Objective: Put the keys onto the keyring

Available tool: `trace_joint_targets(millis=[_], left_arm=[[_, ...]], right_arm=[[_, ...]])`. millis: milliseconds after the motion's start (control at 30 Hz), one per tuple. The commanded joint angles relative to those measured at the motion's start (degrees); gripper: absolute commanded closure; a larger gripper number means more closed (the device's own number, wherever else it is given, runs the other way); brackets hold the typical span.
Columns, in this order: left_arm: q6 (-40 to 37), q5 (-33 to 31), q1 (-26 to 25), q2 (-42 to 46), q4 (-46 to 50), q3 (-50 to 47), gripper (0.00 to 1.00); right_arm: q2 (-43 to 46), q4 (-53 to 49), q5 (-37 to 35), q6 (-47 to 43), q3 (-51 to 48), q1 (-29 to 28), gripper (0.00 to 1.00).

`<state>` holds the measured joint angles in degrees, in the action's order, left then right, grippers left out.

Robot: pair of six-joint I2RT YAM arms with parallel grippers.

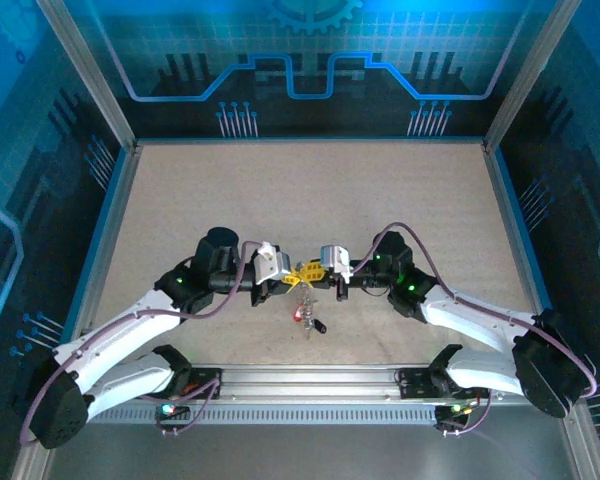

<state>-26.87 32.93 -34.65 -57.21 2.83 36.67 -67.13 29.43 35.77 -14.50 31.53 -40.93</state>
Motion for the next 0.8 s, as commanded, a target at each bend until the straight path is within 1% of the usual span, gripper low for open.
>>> trace_joint_targets(millis=[0,67,133,167,267,333,367,500,567,767], left_arm=[[-1.49,1.05,-0.04,-0.62,0.74,2.92,1.0],[-2.45,0.92,-0.14,-0.55,2.25,3.64,1.0],[-4.29,0.91,-0.13,-0.31,5.15,4.85,1.0],[-5.41,0.82,-0.12,-0.21,7.24,5.82,1.0],[-9.78,-1.24,-0.94,-0.18,14.56,9.04,1.0],[-12.73,-3.48,-1.91,-0.39,19.07,10.95,1.0],[-14.08,-4.81,-2.41,-0.49,21.15,11.76,1.0],[-17.94,-9.1,-4.35,-0.96,27.09,14.79,1.0],[-19.22,-10.53,-5.26,-1.36,28.83,15.9,1.0],[-19.66,-11.22,-5.75,-1.51,28.69,16.12,1.0]], right_arm=[[-0.19,1.46,0.57,-0.7,1.69,-0.87,1.0],[-0.04,0.33,0.37,-1.17,1.86,-0.95,1.0],[0.88,-3.57,-0.77,-3.37,2.56,-0.95,1.0],[1.66,-7.27,-1.94,-5.34,3.37,-0.96,1.0],[3.72,-16.88,-6.32,-10.69,5.49,-0.89,0.9],[4.53,-19.91,-7.66,-12.42,6.21,-0.85,0.85],[4.72,-21.39,-7.82,-13.1,6.66,-0.9,0.8],[3.84,-24.41,-6.57,-13.92,8.35,-1.01,0.75],[3.27,-24.61,-5.75,-13.73,8.64,-1.18,0.74],[1.71,-26.81,-3.43,-14.53,9.85,-2.03,0.73]])
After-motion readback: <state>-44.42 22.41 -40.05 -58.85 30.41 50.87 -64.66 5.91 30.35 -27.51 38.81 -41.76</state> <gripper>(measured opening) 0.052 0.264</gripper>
